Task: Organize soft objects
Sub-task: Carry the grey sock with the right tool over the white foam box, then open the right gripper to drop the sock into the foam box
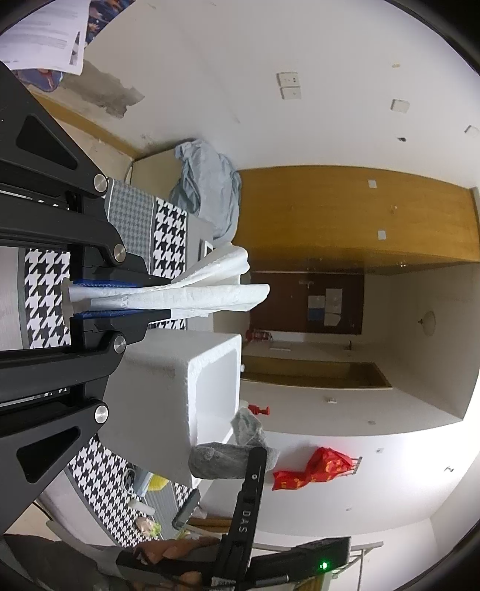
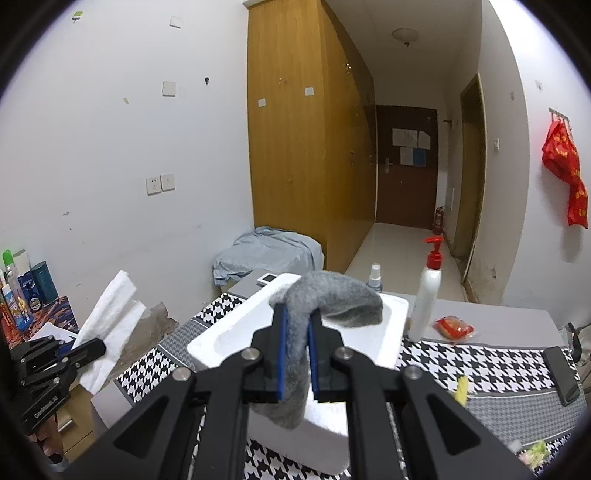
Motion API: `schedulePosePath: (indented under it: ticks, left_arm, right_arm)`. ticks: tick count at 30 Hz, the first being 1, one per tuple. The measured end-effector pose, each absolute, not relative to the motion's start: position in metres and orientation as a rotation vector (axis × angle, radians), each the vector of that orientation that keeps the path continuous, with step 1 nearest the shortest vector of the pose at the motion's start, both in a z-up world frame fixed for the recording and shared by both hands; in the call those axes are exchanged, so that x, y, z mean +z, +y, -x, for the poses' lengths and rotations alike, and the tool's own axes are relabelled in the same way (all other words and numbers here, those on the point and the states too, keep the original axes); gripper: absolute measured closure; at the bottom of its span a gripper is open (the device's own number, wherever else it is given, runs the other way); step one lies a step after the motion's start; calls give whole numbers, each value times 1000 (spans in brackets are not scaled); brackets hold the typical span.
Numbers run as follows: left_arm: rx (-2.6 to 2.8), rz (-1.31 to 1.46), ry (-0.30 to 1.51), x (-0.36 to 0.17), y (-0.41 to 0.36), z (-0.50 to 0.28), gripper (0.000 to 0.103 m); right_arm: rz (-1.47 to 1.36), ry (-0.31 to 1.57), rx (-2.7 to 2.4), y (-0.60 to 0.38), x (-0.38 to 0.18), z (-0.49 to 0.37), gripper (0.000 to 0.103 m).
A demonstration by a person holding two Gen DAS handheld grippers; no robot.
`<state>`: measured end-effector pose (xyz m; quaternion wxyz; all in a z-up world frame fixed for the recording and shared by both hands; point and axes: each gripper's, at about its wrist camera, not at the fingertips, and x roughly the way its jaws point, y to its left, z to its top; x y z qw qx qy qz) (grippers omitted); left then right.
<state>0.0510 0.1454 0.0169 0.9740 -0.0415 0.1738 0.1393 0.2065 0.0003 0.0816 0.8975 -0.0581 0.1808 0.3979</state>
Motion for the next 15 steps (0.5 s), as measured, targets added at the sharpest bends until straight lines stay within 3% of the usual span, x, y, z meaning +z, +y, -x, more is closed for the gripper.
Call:
schedulePosePath:
  ticks: [15]
  left_arm:
    - [315, 87, 357, 14, 157, -51, 94]
  right_arm:
    - [138, 438, 834, 34, 67, -235, 90]
